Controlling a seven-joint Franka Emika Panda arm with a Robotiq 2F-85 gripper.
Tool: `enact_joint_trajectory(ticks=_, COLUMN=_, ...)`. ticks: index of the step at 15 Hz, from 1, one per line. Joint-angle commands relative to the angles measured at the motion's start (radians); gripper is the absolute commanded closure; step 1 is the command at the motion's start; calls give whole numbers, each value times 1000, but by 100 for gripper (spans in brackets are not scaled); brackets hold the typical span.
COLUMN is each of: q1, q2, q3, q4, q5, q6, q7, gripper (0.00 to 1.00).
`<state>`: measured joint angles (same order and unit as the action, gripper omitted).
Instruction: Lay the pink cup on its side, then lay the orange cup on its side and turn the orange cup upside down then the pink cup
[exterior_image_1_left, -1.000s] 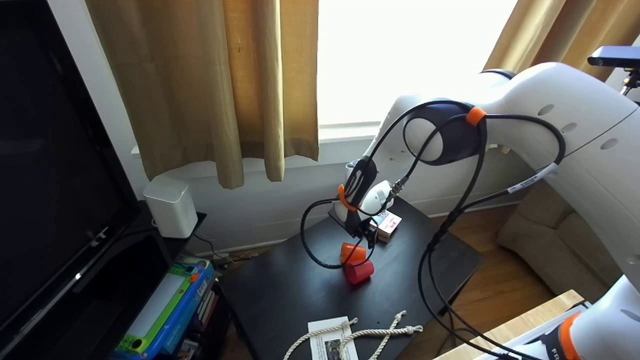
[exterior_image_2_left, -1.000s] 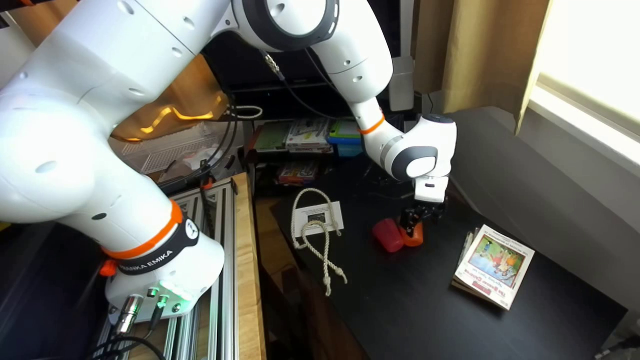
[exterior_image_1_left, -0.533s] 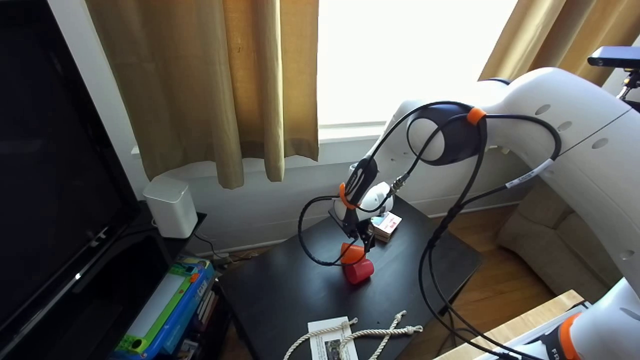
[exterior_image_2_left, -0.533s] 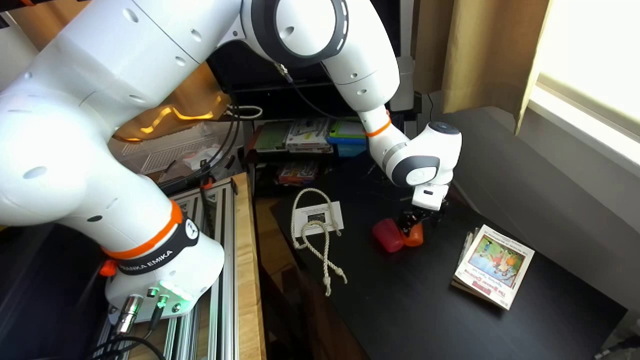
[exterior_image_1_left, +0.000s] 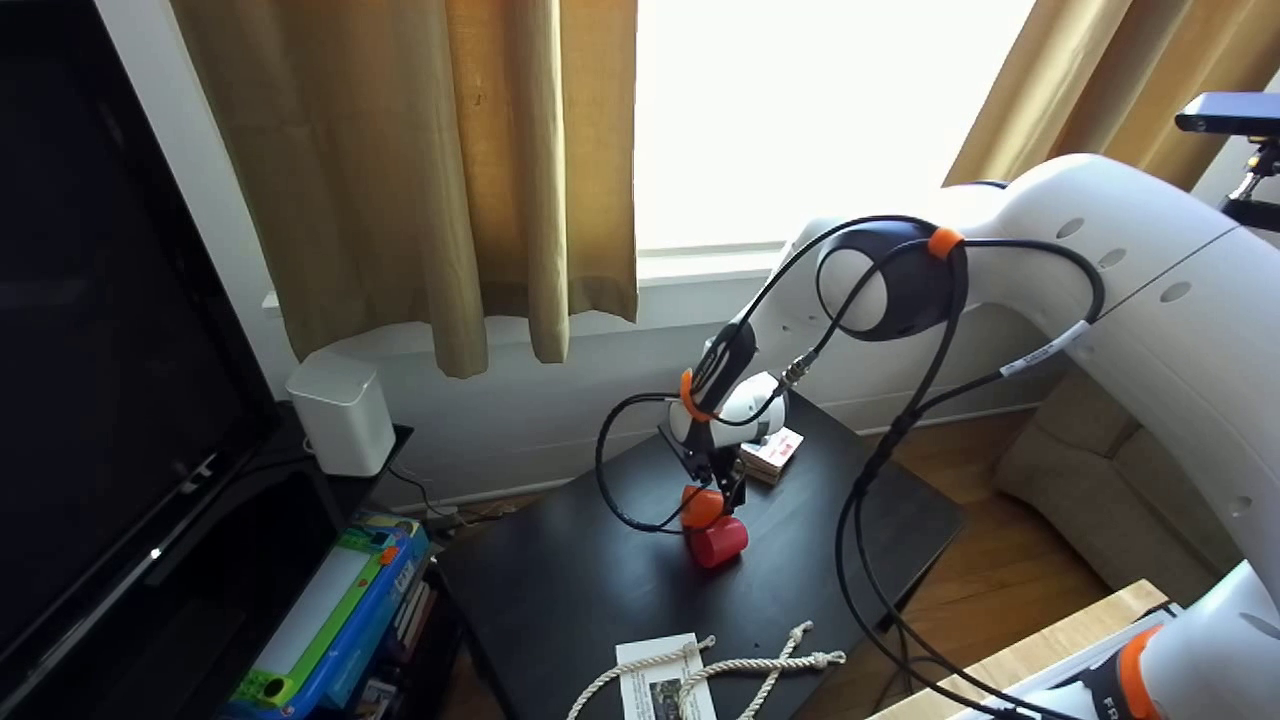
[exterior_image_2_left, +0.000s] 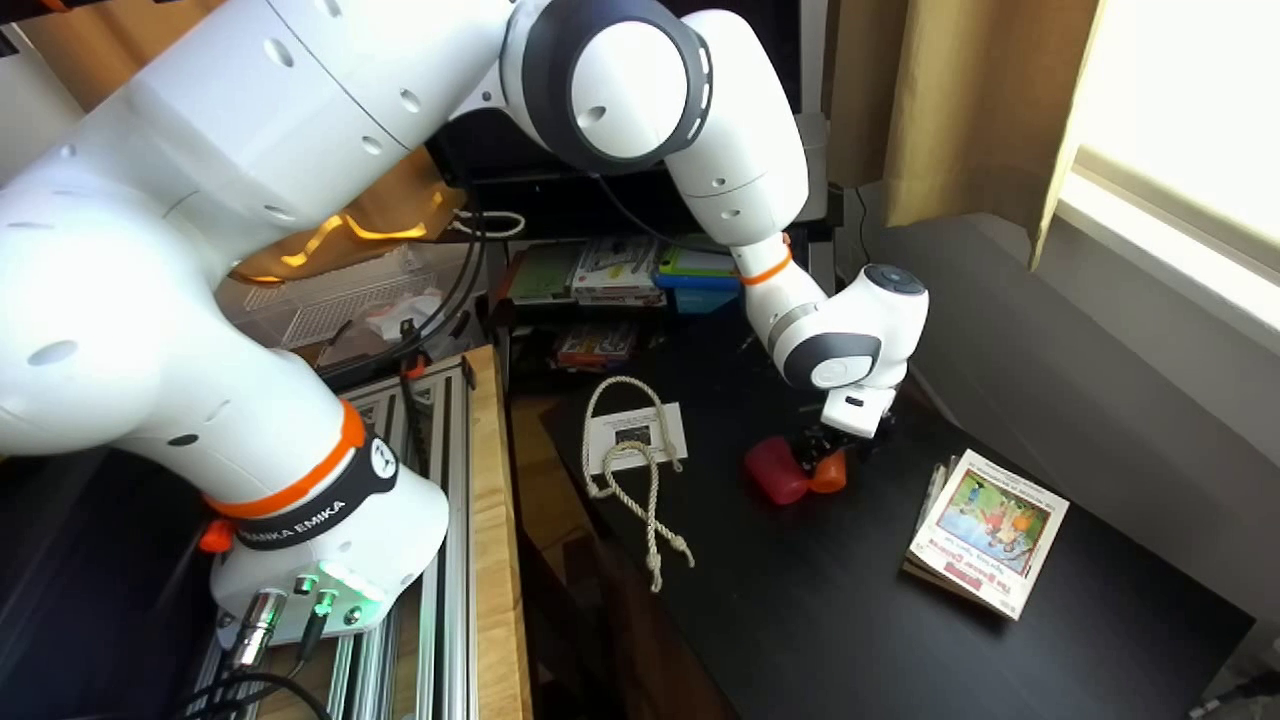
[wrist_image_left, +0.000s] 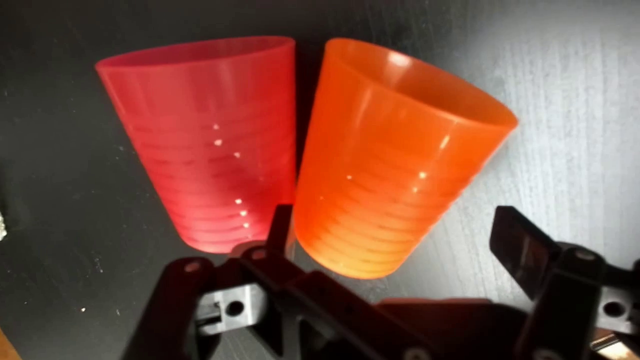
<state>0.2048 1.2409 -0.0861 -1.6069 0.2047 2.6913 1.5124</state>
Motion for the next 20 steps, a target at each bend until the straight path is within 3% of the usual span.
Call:
enact_joint_trajectory(ticks=1, q1=-24, q2=48, q3=28, q4=49, q5=31, q6=19, q7=-3, gripper=0)
enact_joint_trajectory(ticks=19, q1=-23, q2=98, q3=4, q4=99, q5=14, q6=27, q7=-23, gripper=0)
enact_joint_trajectory(ticks=20, q1=-25, q2=98, q3=4, q4=101, q5=14, q6=29, q7=-26, gripper=9)
